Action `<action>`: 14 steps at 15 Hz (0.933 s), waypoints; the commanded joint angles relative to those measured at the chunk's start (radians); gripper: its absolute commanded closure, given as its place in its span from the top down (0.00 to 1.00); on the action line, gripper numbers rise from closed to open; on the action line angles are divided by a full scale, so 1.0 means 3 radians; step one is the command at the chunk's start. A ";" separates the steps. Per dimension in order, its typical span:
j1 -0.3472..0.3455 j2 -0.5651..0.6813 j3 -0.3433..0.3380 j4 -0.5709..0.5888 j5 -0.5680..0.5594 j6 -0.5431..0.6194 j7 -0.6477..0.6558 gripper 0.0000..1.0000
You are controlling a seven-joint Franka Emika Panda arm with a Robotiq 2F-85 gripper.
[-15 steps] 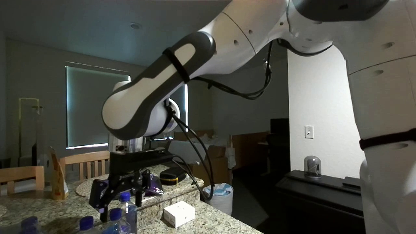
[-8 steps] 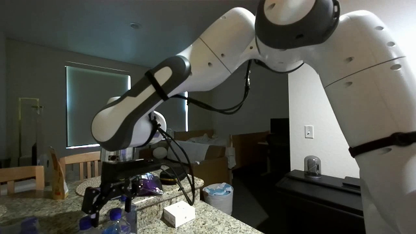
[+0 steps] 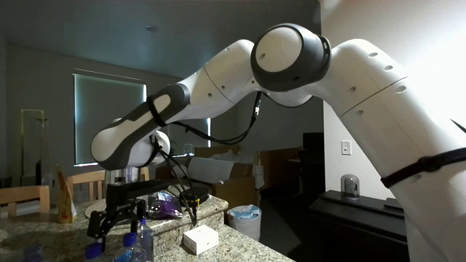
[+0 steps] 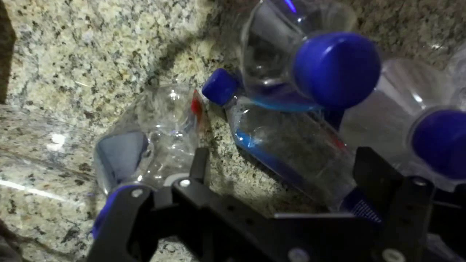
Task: Pick up the bottle from the bottom deck of the countertop and put it on the top deck of the countertop.
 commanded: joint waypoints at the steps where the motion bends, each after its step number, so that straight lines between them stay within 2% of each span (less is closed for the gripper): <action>1: -0.0014 0.0201 0.0001 0.0462 0.0037 -0.0592 -0.0322 1.00; 3: -0.0010 0.0245 -0.0007 0.0613 0.0032 -0.0817 -0.0390 1.00; 6: 0.0001 0.0256 -0.0024 0.0734 0.0016 -0.0939 -0.0417 1.00; 14: -0.0021 0.0089 -0.0081 0.0757 0.0029 -0.0857 -0.0310 1.00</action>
